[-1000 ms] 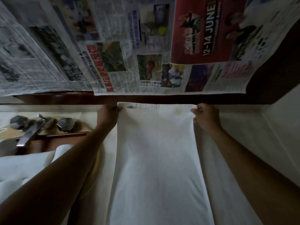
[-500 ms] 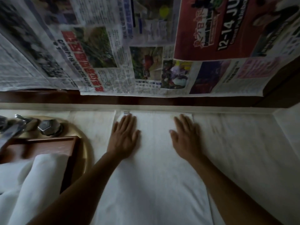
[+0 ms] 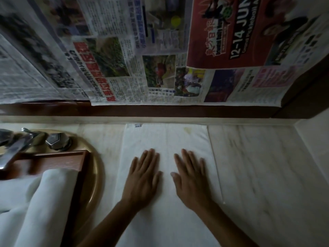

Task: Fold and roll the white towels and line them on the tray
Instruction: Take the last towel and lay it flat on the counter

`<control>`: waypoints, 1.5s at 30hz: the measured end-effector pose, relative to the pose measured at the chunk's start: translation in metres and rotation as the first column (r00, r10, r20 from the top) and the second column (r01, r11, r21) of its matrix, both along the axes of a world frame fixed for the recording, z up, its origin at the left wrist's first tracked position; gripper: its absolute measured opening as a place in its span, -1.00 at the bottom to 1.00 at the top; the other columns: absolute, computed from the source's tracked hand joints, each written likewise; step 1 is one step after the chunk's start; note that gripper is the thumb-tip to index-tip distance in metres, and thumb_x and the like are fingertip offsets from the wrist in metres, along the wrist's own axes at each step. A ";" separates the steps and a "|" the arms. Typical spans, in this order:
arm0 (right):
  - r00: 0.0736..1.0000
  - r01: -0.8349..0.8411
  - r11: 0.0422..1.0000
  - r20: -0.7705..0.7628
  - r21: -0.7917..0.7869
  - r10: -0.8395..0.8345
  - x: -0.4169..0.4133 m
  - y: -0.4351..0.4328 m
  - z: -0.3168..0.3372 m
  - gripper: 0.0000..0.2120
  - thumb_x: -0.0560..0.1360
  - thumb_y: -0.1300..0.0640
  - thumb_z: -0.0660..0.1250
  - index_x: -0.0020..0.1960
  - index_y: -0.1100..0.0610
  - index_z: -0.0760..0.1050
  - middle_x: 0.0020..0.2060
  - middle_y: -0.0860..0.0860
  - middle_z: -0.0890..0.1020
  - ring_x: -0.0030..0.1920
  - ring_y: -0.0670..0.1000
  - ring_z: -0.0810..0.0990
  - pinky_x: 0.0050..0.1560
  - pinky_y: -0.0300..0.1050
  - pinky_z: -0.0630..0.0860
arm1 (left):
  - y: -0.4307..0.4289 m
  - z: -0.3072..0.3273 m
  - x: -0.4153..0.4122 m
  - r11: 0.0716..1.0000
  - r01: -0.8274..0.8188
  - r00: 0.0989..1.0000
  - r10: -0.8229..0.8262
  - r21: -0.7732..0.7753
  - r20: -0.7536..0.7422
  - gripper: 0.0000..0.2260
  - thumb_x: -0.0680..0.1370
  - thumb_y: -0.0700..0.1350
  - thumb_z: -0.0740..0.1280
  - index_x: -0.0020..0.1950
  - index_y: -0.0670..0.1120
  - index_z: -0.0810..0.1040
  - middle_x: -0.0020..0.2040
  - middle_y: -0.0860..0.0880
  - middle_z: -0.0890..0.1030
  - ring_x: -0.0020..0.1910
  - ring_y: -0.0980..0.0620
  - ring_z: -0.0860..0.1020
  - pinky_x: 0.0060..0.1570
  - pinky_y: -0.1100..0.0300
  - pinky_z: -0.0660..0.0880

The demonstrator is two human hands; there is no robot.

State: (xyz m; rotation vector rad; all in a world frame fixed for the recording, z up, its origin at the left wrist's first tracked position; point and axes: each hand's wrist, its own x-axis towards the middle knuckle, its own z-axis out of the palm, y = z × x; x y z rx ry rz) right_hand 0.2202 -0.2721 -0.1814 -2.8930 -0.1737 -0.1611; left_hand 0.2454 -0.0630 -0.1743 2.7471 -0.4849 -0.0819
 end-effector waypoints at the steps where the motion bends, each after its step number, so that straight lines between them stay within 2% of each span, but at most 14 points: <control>1: 1.000 0.000 1.000 0.000 -0.004 0.000 0.001 -0.012 -0.002 -0.45 0.69 -0.16 0.06 0.62 0.02 0.24 0.63 0.04 0.16 0.64 0.10 0.04 0.55 0.35 0.07 | 0.012 -0.003 0.002 1.000 -0.004 1.000 0.004 0.018 0.008 -0.43 0.71 0.20 -0.13 0.68 0.01 0.01 0.68 0.02 -0.03 0.66 0.07 -0.11 0.61 -0.11 -0.02; 7: 0.952 0.281 0.958 -0.108 -0.054 -0.286 0.008 -0.101 0.001 -0.31 0.67 -0.26 -0.24 0.62 0.08 0.22 0.62 0.09 0.18 0.63 0.18 0.09 0.51 0.41 0.11 | 0.074 0.001 0.010 0.977 -0.210 0.977 0.211 0.036 -0.019 -0.35 0.66 0.27 -0.22 0.68 -0.02 -0.03 0.67 0.01 -0.07 0.66 0.02 -0.09 0.62 -0.07 -0.05; 10: 0.930 0.362 0.932 -0.065 0.012 -0.361 -0.011 -0.087 0.012 -0.32 0.66 -0.25 -0.20 0.64 0.10 0.15 0.64 0.11 0.10 0.63 0.19 0.07 0.53 0.37 0.11 | 0.058 0.015 -0.018 0.970 -0.239 0.967 0.241 -0.045 0.077 -0.41 0.68 0.13 -0.04 0.67 -0.11 0.08 0.67 -0.10 0.07 0.66 -0.04 -0.01 0.59 -0.15 0.07; 14: 0.984 0.173 0.983 0.020 0.058 -0.175 -0.061 0.003 0.016 -0.40 0.66 -0.09 0.12 0.65 0.06 0.14 0.65 0.09 0.09 0.65 0.17 0.00 0.57 0.28 0.02 | 0.001 0.021 -0.075 0.971 -0.122 0.986 0.141 -0.205 0.084 -0.46 0.71 0.05 0.05 0.65 -0.14 0.16 0.66 -0.12 0.14 0.65 -0.05 0.06 0.59 -0.08 0.03; 18: 1.000 -0.005 1.000 -0.012 -0.005 0.005 -0.095 0.020 0.005 -0.46 0.67 -0.10 0.12 0.62 0.00 0.24 0.64 0.04 0.14 0.64 0.12 0.06 0.54 0.36 0.07 | 0.017 0.002 -0.108 0.996 0.012 1.000 -0.010 -0.088 0.024 -0.46 0.72 0.15 -0.02 0.66 -0.07 0.17 0.67 -0.03 0.11 0.65 0.00 0.07 0.58 -0.08 0.06; 23: 0.979 0.201 0.979 0.026 -0.041 -0.200 -0.106 -0.064 0.001 -0.46 0.69 -0.12 0.04 0.57 0.13 0.34 0.59 0.11 0.26 0.59 0.20 0.23 0.48 0.39 0.18 | 0.099 -0.009 -0.108 0.995 -0.086 0.994 0.089 -0.056 0.063 -0.45 0.68 0.06 0.13 0.64 -0.10 0.20 0.66 -0.04 0.14 0.64 -0.04 0.12 0.54 -0.18 0.19; 25: 0.953 0.302 0.953 0.033 -0.012 -0.301 -0.118 -0.076 0.006 -0.41 0.70 -0.14 -0.03 0.57 0.19 0.32 0.59 0.16 0.25 0.57 0.23 0.25 0.45 0.39 0.24 | 0.106 -0.004 -0.120 0.990 -0.108 0.992 0.113 -0.087 0.061 -0.45 0.70 0.08 0.07 0.65 -0.12 0.17 0.67 -0.06 0.11 0.65 -0.06 0.08 0.56 -0.16 0.15; 27: 0.933 0.345 0.938 0.090 0.036 -0.347 -0.130 -0.056 0.014 -0.42 0.68 -0.11 0.04 0.59 0.20 0.27 0.61 0.18 0.20 0.59 0.24 0.19 0.47 0.36 0.22 | 0.087 0.002 -0.138 0.990 -0.077 0.992 0.088 -0.122 0.087 -0.45 0.71 0.10 -0.02 0.65 -0.15 0.17 0.66 -0.11 0.13 0.65 -0.09 0.10 0.55 -0.14 0.13; 31: 0.993 0.119 0.992 0.014 0.041 -0.120 -0.179 0.034 0.018 -0.42 0.66 -0.07 0.12 0.63 0.08 0.18 0.64 0.09 0.11 0.64 0.18 0.06 0.56 0.32 0.05 | 0.023 0.004 -0.197 0.982 0.018 0.999 -0.009 -0.189 0.046 -0.45 0.70 0.05 0.05 0.64 -0.17 0.18 0.66 -0.11 0.15 0.64 -0.09 0.11 0.55 -0.12 0.09; 34: 1.000 0.007 1.000 0.003 0.001 -0.007 -0.208 0.031 0.009 -0.46 0.65 -0.06 0.15 0.61 0.05 0.26 0.63 0.05 0.16 0.63 0.14 0.09 0.54 0.37 0.08 | 0.031 -0.001 -0.223 0.991 0.058 0.998 -0.053 -0.123 0.045 -0.46 0.70 0.08 0.10 0.64 -0.13 0.22 0.66 -0.08 0.17 0.64 -0.04 0.12 0.54 -0.13 0.15; 37: 0.995 0.096 0.995 -0.003 -0.036 -0.096 -0.219 -0.013 0.006 -0.48 0.66 -0.06 0.11 0.58 0.06 0.31 0.62 0.03 0.22 0.62 0.12 0.14 0.52 0.36 0.11 | 0.074 -0.005 -0.225 0.998 0.028 0.997 -0.024 -0.056 0.069 -0.46 0.68 0.04 0.13 0.63 -0.14 0.24 0.65 -0.08 0.19 0.63 -0.08 0.16 0.52 -0.18 0.21; 41: 0.956 0.290 0.956 -0.040 -0.046 -0.292 -0.232 -0.053 0.009 -0.41 0.69 -0.15 -0.08 0.58 0.13 0.30 0.59 0.12 0.27 0.59 0.22 0.21 0.51 0.38 0.14 | 0.105 -0.003 -0.231 0.992 -0.085 0.995 0.090 -0.097 0.053 -0.46 0.69 0.05 0.07 0.64 -0.14 0.18 0.67 -0.07 0.11 0.65 -0.11 0.08 0.53 -0.25 0.15; 43: 0.941 0.335 0.942 -0.039 -0.010 -0.335 -0.239 -0.036 0.017 -0.40 0.69 -0.16 -0.09 0.62 0.12 0.21 0.61 0.14 0.21 0.61 0.22 0.13 0.54 0.37 0.08 | 0.092 0.007 -0.240 0.991 -0.078 0.994 0.085 -0.108 0.062 -0.45 0.69 0.05 0.08 0.65 -0.13 0.16 0.67 -0.08 0.09 0.65 -0.10 0.05 0.55 -0.22 0.11; 45: 0.967 0.252 0.968 -0.048 0.015 -0.251 -0.248 0.001 0.022 -0.42 0.69 -0.14 -0.02 0.65 0.06 0.14 0.64 0.10 0.11 0.64 0.18 0.01 0.57 0.33 0.01 | 0.066 0.013 -0.252 0.995 -0.030 0.998 0.035 -0.099 0.044 -0.42 0.68 0.06 0.09 0.67 -0.09 0.10 0.68 -0.07 0.05 0.66 -0.09 0.01 0.58 -0.18 0.04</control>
